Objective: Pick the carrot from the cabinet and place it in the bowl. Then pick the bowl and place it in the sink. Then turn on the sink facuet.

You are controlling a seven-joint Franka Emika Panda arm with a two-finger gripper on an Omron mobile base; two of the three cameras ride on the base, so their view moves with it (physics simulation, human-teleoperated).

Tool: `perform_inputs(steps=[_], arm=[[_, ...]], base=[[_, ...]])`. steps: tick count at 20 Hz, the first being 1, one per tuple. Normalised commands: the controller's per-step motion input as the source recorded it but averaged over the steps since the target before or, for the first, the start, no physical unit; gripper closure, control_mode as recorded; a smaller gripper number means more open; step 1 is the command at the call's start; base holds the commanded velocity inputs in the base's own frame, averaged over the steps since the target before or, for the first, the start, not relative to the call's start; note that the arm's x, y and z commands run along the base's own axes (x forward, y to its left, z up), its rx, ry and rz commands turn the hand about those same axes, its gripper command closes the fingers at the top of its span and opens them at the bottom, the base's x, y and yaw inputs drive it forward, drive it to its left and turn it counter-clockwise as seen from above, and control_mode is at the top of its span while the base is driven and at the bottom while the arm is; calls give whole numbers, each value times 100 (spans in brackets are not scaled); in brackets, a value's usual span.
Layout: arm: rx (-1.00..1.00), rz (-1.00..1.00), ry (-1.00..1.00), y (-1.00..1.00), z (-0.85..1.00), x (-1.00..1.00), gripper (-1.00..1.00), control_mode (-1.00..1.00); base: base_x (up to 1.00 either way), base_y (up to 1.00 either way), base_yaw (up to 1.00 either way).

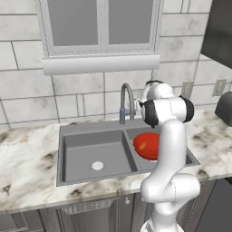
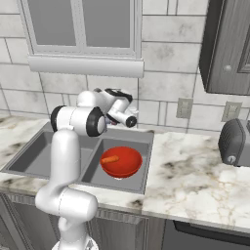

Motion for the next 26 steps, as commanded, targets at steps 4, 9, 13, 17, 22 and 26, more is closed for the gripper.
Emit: perform_inputs(steps=[4, 9, 13, 17, 22, 26], arm=[[1, -4, 3, -26, -25, 0, 100, -100], [3, -12, 0, -54, -31, -1, 100, -100], [7, -19, 4, -83, -35, 0, 100, -100], [6, -19, 5, -87, -46, 0, 100, -100], [1, -17, 7, -79, -62, 0, 100, -100], [0, -17, 8, -81, -72, 0, 100, -100]], base=[[0, 0, 0], [0, 0, 0], [0, 0, 0], [0, 0, 0], [0, 0, 0], [0, 0, 0]])
